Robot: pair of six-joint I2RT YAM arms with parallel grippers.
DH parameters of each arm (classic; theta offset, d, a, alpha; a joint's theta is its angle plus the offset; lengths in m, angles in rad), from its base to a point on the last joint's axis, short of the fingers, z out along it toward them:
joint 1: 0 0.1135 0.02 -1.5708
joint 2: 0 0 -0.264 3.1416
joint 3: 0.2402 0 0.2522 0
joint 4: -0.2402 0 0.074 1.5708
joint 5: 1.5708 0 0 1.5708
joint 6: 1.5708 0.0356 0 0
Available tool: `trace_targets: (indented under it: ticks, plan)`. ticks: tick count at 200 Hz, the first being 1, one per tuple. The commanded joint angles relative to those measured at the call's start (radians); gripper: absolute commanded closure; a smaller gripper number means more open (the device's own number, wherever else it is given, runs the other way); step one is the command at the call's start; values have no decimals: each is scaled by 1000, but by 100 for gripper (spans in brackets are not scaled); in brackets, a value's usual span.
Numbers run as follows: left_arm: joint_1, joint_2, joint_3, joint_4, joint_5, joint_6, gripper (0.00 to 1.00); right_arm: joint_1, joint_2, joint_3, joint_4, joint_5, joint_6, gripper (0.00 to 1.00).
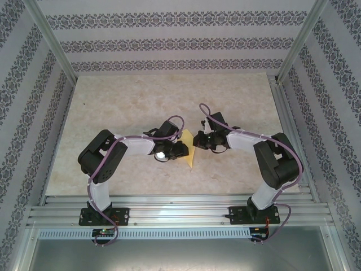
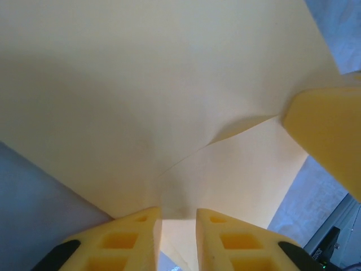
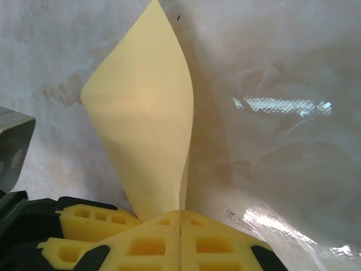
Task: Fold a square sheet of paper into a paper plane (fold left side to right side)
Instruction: Fold the wing for the fifth time at the center of the table.
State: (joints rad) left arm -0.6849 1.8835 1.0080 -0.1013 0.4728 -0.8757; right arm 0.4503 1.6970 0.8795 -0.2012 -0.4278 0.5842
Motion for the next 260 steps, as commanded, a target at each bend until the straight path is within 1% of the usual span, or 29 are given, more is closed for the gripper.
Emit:
trace_targets:
  ticks: [1, 23, 39, 48, 61, 89, 132, 146, 169, 208, 224, 237, 247, 260]
  plan:
    - [56, -92, -41, 53, 39, -21, 69, 24, -25, 35, -88, 89, -74, 95]
    - [115, -173, -58, 47, 72, -32, 61, 35, -23, 56, -116, 116, -96, 95]
    - [149, -203, -47, 51, 111, -50, 54, 42, -20, 62, -117, 116, -99, 95]
    - [160, -204, -27, 56, 137, -62, 53, 43, -19, 64, -115, 114, -97, 95]
    - [163, -187, 17, 51, 164, -69, 53, 47, -20, 64, -110, 109, -94, 95]
    - [151, -116, 71, 83, 221, -104, 67, 51, -21, 67, -107, 106, -88, 95]
    - [103, -20, 65, 127, 240, -129, 85, 53, -22, 61, -84, 90, -72, 94]
    - [93, 3, 48, 142, 230, -137, 90, 53, -19, 62, -86, 92, -70, 94]
    - [91, 10, 10, 159, 198, -145, 93, 53, -17, 61, -89, 95, -71, 94]
    - [83, 46, -5, 161, 211, -137, 95, 51, -25, 56, -68, 63, -53, 92]
    - [80, 58, -13, 160, 206, -131, 95, 48, -31, 49, -42, 24, -25, 89]
    - [78, 69, -17, 162, 205, -128, 96, 47, -37, 33, -1, -13, 12, 82]
    - [75, 78, -19, 154, 196, -124, 97, 45, -37, 27, 17, -35, 34, 79]
    - [74, 82, -21, 144, 181, -113, 97, 46, -34, 29, 14, -49, 45, 78]
